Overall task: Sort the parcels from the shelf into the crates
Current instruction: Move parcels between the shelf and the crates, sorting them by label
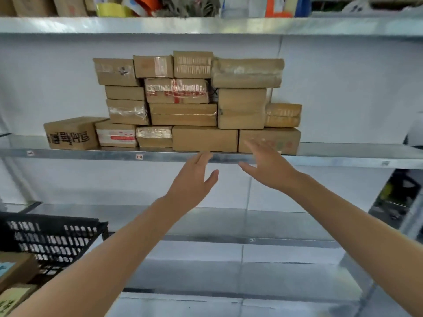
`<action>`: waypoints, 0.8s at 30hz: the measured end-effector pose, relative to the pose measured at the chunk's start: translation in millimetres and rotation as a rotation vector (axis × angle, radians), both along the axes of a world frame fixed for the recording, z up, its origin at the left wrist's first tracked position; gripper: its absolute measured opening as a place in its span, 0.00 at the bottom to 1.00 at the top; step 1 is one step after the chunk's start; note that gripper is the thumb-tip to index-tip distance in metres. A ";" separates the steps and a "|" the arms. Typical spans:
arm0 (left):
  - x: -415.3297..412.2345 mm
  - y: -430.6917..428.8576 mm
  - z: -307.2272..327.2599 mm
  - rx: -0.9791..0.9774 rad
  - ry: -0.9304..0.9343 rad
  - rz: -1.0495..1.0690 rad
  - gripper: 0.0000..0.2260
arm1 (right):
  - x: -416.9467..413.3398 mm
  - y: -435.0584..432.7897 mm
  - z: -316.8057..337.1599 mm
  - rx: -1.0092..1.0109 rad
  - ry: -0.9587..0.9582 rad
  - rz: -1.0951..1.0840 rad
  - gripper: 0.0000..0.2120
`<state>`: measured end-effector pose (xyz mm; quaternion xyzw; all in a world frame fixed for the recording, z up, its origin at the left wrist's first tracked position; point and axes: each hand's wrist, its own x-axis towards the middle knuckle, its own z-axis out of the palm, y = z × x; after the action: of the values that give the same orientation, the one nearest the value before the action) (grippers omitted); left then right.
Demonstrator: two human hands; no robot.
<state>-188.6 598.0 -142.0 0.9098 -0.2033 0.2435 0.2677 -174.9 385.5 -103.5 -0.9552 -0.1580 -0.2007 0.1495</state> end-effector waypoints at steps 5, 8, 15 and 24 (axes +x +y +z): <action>45.5 -67.8 37.5 -0.032 0.033 -0.047 0.22 | 36.6 -67.1 36.7 0.028 -0.071 -0.028 0.26; 73.4 -113.0 53.2 -0.038 0.023 -0.051 0.23 | 60.2 -105.2 54.7 0.046 -0.103 -0.033 0.29; 132.7 -202.9 71.1 -0.124 0.073 -0.063 0.24 | 123.5 -185.7 66.1 0.147 -0.114 -0.029 0.26; 187.4 -261.6 68.2 -0.314 0.237 -0.029 0.34 | 205.4 -216.3 58.6 0.308 0.058 -0.048 0.29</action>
<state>-1.2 336.4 -73.8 0.8761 -0.1432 0.1596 0.4319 30.5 169.1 -44.9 -0.9298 -0.0980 -0.1986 0.2941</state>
